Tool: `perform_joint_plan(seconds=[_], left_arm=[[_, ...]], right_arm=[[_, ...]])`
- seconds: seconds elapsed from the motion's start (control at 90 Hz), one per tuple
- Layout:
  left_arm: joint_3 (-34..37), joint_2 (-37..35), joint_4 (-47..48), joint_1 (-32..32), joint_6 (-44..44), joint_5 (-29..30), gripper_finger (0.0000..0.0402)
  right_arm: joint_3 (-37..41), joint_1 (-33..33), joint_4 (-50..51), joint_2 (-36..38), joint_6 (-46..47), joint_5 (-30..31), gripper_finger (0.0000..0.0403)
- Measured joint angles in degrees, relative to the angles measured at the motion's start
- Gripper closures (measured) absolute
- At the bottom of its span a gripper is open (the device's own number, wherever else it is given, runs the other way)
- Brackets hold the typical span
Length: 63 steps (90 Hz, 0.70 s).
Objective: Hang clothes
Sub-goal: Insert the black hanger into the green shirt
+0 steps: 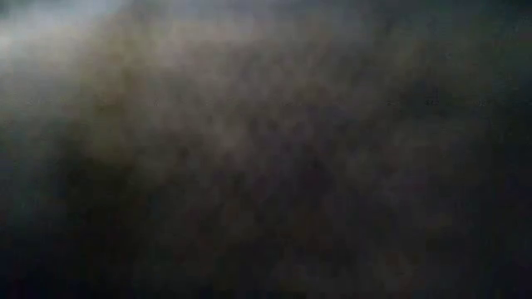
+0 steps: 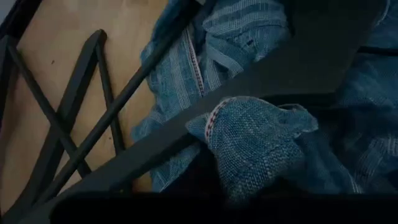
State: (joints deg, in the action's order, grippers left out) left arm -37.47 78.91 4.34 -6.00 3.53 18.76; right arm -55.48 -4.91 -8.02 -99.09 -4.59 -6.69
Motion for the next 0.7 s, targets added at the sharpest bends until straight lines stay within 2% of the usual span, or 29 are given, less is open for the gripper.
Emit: perform_joint_plan(seconds=[0.156, 0.4, 0.556, 0.7], left_arm=[[-0.16, 0.00, 1.26, 0.00, 1.19, 0.00, 0.0401], [-0.28, 0.00, 1.42, 0.00, 1.39, 0.00, 0.0401], [-0.26, 0.00, 1.33, 0.00, 1.37, 0.00, 0.0402], [-0.26, 0.00, 1.59, 0.00, 1.35, 0.01, 0.0401]], right_arm=[[-2.94, -0.36, 6.08, -3.73, -0.21, 5.94, 0.0178], [-3.53, -0.24, 12.69, -4.68, -0.47, 12.62, 0.0160], [-3.54, -0.20, 12.85, -4.67, -0.48, 11.41, 0.0170], [-3.50, -0.15, 10.12, -4.67, -0.22, 7.07, 0.0203]])
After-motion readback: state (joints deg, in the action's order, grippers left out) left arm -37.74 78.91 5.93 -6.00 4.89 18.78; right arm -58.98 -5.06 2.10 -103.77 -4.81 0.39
